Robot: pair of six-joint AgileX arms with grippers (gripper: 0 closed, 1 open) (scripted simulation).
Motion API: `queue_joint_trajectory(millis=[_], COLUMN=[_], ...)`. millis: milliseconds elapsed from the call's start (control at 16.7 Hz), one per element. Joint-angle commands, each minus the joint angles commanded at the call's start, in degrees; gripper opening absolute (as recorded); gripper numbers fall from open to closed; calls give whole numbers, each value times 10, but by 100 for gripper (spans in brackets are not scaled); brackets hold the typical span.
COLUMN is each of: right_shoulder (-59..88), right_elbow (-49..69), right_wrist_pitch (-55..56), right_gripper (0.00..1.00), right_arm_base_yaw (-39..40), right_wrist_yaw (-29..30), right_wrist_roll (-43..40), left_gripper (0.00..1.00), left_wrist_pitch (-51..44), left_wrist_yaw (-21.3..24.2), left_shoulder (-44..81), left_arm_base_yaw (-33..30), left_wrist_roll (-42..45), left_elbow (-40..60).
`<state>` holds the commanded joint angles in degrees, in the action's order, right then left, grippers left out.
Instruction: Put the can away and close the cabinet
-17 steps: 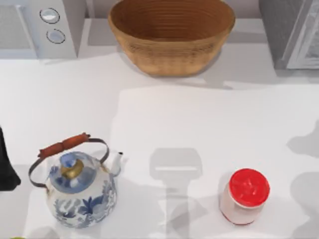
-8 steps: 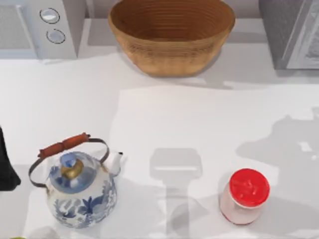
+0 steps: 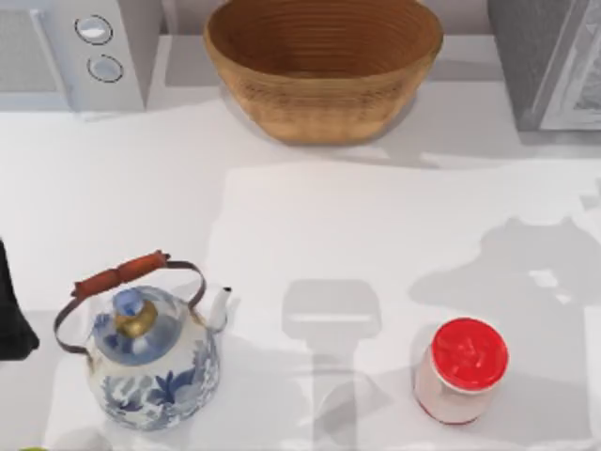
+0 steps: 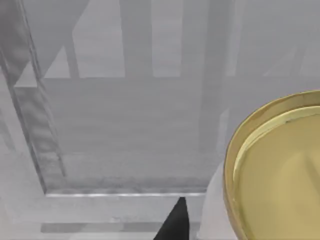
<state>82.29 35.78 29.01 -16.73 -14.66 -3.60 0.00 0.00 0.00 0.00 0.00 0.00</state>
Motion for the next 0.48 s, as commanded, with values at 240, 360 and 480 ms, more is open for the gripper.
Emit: queue_joint_trajectory(millis=[240,360,480], right_shoulder=[-48,-98,-160], right_elbow=[-24,-50,-82], right_wrist_pitch=[-20,-41,-68], right_gripper=[0,0,0], right_arm_base_yaw=[12,23,38], right_wrist_yaw=[7,15,26], right_wrist_roll=[3,5,8], left_gripper=[100,100,100], left_wrist_pitch=[0,0,0], left_wrist_yaw=[0,0,0], left_shoulder=[0,0,0], left_arm_base_yaw=[0,0,0], left_wrist_roll=[0,0,0], left_elbow=[0,0,0])
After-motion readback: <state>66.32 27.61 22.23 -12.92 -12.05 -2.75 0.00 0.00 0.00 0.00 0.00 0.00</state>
